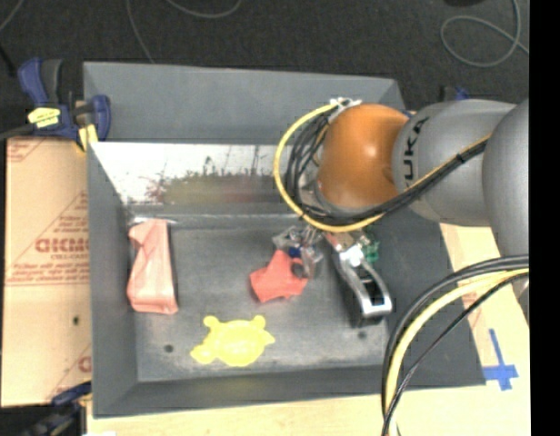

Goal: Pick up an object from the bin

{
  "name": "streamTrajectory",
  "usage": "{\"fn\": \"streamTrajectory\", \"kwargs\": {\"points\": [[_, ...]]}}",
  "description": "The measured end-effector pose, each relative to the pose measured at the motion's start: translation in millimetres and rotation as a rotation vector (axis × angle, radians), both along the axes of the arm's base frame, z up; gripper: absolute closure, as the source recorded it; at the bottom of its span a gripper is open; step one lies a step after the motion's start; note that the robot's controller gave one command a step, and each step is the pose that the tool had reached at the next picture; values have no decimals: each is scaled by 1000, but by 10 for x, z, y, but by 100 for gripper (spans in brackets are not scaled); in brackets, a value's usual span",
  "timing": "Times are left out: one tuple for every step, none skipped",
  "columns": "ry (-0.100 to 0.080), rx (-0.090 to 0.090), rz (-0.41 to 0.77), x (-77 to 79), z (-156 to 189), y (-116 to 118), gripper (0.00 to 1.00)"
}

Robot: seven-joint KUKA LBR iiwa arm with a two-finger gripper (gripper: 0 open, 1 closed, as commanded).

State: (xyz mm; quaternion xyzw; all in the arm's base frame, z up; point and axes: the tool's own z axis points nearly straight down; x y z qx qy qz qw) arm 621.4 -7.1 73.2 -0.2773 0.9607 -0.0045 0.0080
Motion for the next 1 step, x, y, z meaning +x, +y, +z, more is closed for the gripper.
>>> {"fn": "streamTrajectory", "kwargs": {"points": [[-8,-1,40,-20,1513,40,100]]}}
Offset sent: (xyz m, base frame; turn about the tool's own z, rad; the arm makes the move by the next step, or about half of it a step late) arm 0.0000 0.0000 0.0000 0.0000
